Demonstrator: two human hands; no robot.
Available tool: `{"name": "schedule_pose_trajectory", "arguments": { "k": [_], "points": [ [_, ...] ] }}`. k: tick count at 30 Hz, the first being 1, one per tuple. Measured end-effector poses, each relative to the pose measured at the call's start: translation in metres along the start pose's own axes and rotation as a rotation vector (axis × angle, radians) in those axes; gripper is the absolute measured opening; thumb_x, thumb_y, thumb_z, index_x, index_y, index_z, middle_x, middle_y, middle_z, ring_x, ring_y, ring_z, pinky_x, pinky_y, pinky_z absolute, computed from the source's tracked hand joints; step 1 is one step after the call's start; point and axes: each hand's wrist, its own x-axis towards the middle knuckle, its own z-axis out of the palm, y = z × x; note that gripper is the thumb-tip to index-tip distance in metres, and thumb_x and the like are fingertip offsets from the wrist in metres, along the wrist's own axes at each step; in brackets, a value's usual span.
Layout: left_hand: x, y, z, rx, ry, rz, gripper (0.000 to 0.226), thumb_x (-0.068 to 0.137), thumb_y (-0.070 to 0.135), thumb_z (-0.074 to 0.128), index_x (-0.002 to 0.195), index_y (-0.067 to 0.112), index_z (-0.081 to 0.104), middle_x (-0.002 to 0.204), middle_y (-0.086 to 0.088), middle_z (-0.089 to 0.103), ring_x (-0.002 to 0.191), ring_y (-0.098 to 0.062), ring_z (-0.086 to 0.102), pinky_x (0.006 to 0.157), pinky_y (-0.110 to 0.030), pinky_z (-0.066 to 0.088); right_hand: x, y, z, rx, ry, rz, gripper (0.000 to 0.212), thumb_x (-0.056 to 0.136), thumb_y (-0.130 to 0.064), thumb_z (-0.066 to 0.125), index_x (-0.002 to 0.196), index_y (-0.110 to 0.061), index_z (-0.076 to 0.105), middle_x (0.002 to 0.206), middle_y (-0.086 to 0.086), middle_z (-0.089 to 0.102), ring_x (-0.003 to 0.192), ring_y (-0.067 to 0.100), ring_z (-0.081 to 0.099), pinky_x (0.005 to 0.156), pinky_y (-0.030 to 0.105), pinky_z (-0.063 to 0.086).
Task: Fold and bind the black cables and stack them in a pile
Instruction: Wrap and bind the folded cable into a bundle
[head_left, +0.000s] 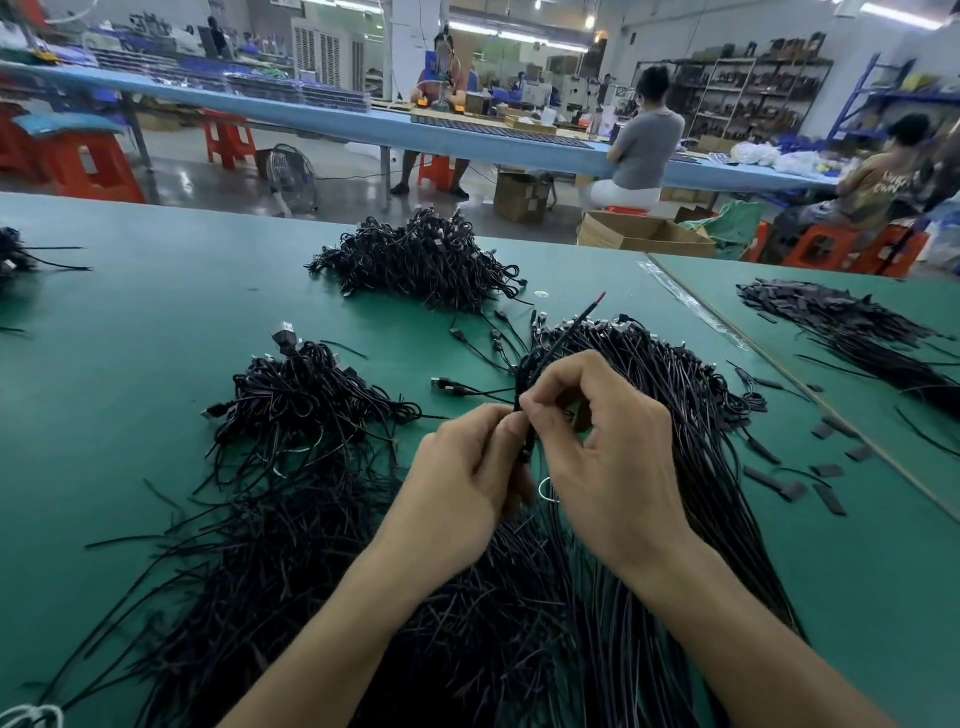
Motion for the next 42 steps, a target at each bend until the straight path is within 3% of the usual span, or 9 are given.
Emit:
{"name": "schedule_pose_trajectory", "arguments": {
  "k": [5,11,14,22,27,31,34,38,42],
  "points": [
    [0.000,0.001,0.004,-0.008,0.176,0.074,0.022,0.106,0.033,0.044,0.104,0.027,0.065,0.079,0.005,0.073,0.066,-0.012,0.069,0.057,-0.031,0.056,-0.004,-0.009,0.011,0.359,0.034,0.299,0.021,0.089,-0.008,0.070,0.084,-0.025,0.059,0.080,-0.007,0.067,0.075,0.014,0.066,0.068,0.031,0.056],
    [0.004,0.012,-0.003,-0.385,0.170,-0.061,0.042,0.096,0.036,0.037,0.120,0.024,0.070,0.109,0.001,0.075,0.108,-0.018,0.069,0.097,-0.042,0.054,0.000,-0.010,0.008,0.831,-0.134,0.519,0.026,0.086,0.010,0.066,0.081,-0.013,0.055,0.075,0.000,0.071,0.073,0.006,0.069,0.070,0.017,0.054],
    [0.003,0.017,-0.008,-0.486,0.109,-0.063,0.047,0.096,0.052,0.039,0.113,0.026,0.074,0.112,0.001,0.075,0.111,-0.018,0.068,0.094,-0.034,0.054,-0.007,-0.005,0.011,0.799,-0.230,0.554,0.031,0.087,0.013,0.063,0.076,-0.014,0.051,0.075,0.004,0.066,0.077,0.011,0.065,0.073,0.019,0.054],
    [0.004,0.021,-0.008,-0.441,0.004,0.116,0.051,0.087,0.017,0.060,0.132,0.026,0.039,0.115,0.002,0.074,0.115,-0.013,0.067,0.092,-0.017,0.050,-0.002,0.010,0.000,0.775,-0.258,0.584,0.031,0.087,0.007,0.066,0.075,-0.016,0.050,0.067,-0.005,0.065,0.064,0.003,0.059,0.058,0.013,0.046],
    [0.001,0.018,-0.006,-0.316,-0.038,0.204,0.025,0.101,0.021,0.052,0.121,0.010,0.060,0.124,0.004,0.070,0.120,-0.009,0.062,0.096,-0.016,0.047,0.006,0.022,-0.011,0.740,-0.209,0.667,0.031,0.085,0.007,0.069,0.075,-0.016,0.050,0.072,0.003,0.067,0.060,0.006,0.060,0.055,0.014,0.046],
    [-0.002,0.013,-0.002,0.147,0.005,0.204,0.034,0.086,0.054,0.059,0.108,0.032,0.073,0.132,0.021,0.051,0.130,0.000,0.040,0.105,-0.009,0.027,0.009,0.028,-0.015,0.317,-0.108,0.432,0.032,0.082,0.001,0.075,0.072,-0.020,0.053,0.074,0.004,0.069,0.067,0.024,0.063,0.067,0.036,0.056],
    [-0.004,0.009,0.000,0.484,0.000,0.244,0.050,0.078,0.056,0.074,0.123,0.038,0.065,0.112,0.026,0.034,0.113,0.002,0.032,0.091,-0.002,0.025,0.013,0.031,-0.019,0.054,-0.044,0.300,0.033,0.081,-0.009,0.078,0.070,-0.029,0.054,0.074,-0.006,0.068,0.064,0.013,0.060,0.061,0.029,0.052],
    [-0.005,0.005,0.004,0.509,-0.189,0.200,0.078,0.073,0.067,0.073,0.141,0.037,0.049,0.109,0.030,0.038,0.114,0.007,0.040,0.091,-0.003,0.032,0.012,0.032,-0.020,0.048,0.033,0.298,0.036,0.083,-0.011,0.077,0.067,-0.029,0.050,0.076,-0.014,0.069,0.062,0.006,0.060,0.060,0.020,0.051],
    [-0.004,0.002,0.006,0.407,-0.156,0.139,0.052,0.088,0.047,0.064,0.135,0.030,0.055,0.110,0.023,0.053,0.109,0.005,0.051,0.086,-0.011,0.044,0.008,0.022,-0.018,0.110,0.020,0.224,0.036,0.084,-0.008,0.076,0.069,-0.031,0.052,0.079,-0.013,0.069,0.070,0.008,0.065,0.064,0.018,0.052]
  ]
}}
